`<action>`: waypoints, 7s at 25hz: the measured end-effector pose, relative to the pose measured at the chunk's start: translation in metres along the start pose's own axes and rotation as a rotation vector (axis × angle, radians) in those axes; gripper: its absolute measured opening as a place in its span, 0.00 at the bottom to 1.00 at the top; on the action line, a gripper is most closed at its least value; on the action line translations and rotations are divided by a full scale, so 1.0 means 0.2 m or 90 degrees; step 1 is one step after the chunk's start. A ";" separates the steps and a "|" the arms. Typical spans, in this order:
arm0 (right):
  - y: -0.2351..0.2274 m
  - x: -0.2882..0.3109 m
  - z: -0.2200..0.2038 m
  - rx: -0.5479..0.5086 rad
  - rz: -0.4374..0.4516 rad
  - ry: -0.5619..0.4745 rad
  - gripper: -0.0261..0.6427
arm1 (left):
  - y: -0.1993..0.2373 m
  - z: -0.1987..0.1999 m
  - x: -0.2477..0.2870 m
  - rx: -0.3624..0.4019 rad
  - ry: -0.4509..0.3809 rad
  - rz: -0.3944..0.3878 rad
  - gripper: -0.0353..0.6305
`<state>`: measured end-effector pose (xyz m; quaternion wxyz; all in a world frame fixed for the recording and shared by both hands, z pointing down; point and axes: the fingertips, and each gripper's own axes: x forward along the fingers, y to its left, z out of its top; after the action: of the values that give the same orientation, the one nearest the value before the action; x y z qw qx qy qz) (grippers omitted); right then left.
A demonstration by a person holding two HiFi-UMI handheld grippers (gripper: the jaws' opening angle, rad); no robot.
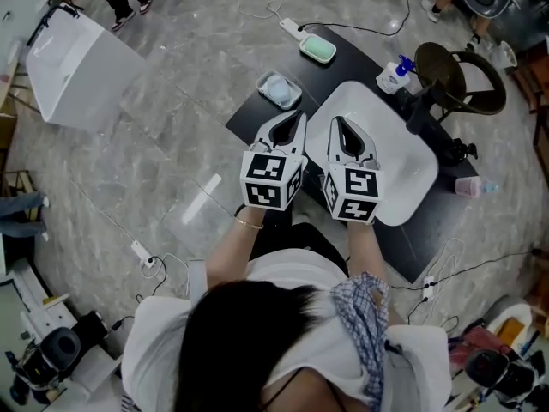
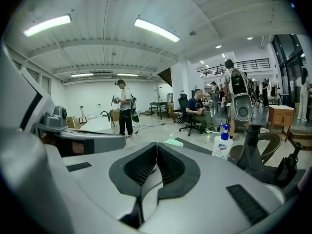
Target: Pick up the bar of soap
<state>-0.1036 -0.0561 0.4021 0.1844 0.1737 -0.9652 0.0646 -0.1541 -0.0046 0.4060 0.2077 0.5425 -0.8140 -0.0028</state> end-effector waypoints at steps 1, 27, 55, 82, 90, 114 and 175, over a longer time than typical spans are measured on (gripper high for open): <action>0.00 0.04 0.01 0.000 0.002 0.001 0.06 | 0.02 0.01 0.03 0.003 0.003 -0.003 0.07; -0.19 1.05 0.21 -0.077 0.031 0.073 0.06 | 0.50 0.21 0.73 -0.016 0.055 -0.059 0.07; -0.36 1.57 -0.26 -0.456 0.236 0.451 0.42 | 0.75 0.10 0.97 -0.042 0.099 -0.038 0.07; -0.37 1.70 -0.34 -0.537 0.232 0.554 0.43 | 0.80 0.07 0.93 -0.042 0.096 -0.049 0.07; -0.36 1.70 -0.30 -0.574 0.196 0.478 0.43 | 0.76 0.08 0.90 -0.041 0.086 -0.064 0.07; -0.24 1.19 0.19 -0.556 0.062 0.229 0.42 | 0.57 0.11 0.83 -0.012 0.077 -0.110 0.07; -1.69 -1.31 -1.22 -0.095 -0.260 0.451 0.42 | -2.04 -0.74 0.46 0.207 0.219 -0.507 0.07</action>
<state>0.3276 -0.2425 0.5483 0.5262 0.3148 -0.7898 0.0124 0.2269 -0.2219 0.4782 0.2350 0.8309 -0.4858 0.1353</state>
